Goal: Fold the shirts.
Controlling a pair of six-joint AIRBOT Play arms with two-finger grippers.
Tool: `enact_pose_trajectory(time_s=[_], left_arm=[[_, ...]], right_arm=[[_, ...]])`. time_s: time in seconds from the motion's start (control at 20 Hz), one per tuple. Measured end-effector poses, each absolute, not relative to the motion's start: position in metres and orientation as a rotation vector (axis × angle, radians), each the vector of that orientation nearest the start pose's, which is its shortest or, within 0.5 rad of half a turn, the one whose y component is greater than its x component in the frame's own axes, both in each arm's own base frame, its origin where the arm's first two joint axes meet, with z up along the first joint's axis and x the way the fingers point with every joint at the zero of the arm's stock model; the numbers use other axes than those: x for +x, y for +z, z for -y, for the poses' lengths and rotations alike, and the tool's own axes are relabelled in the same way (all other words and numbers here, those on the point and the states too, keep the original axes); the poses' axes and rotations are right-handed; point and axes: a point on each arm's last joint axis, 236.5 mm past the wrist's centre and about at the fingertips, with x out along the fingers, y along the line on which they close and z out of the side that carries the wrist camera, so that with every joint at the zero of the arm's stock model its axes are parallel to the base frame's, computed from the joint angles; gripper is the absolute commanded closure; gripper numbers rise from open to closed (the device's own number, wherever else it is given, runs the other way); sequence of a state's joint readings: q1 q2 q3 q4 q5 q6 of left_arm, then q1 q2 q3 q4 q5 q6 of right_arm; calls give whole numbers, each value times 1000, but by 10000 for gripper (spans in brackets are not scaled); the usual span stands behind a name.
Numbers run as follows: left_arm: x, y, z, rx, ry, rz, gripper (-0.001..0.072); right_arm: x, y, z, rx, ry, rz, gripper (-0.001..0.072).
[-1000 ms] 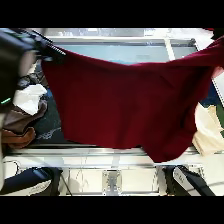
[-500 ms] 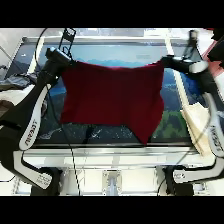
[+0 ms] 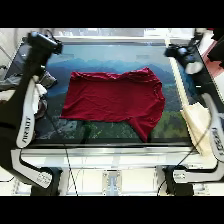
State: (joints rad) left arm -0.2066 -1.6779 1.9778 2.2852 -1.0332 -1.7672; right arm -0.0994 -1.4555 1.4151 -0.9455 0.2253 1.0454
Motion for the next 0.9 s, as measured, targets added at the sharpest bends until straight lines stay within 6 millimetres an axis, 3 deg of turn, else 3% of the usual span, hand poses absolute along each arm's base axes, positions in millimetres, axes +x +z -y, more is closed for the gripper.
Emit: enact_pose_trajectory(time_s=[0.05, 0.15, 0.25, 0.35, 0.5, 0.65, 0.75, 0.9], left_arm=[[568, 212, -30, 416, 337, -646, 3], [538, 188, -50, 334, 335, -770, 5], [499, 145, -56, 280, 305, -905, 77], [451, 96, -57, 212, 298, -1012, 82], [376, 37, -53, 50, 326, -1066, 82], [330, 2, -37, -99, 320, -1085, 81], [318, -9, -28, -161, 305, -1082, 81], [312, -17, -17, -236, 285, -1073, 81]], right_arm=[[576, 200, 47, 122, 15, -269, 339], [538, 185, 85, 136, -1, -420, 339], [490, 148, 112, 181, -19, -609, 339], [441, 104, 121, 283, -23, -775, 336], [383, 43, 97, 492, 12, -946, 257], [337, -8, 49, 696, 87, -1095, 257], [314, -33, 24, 781, 114, -1166, 257], [296, -60, -7, 869, 127, -1214, 257]])
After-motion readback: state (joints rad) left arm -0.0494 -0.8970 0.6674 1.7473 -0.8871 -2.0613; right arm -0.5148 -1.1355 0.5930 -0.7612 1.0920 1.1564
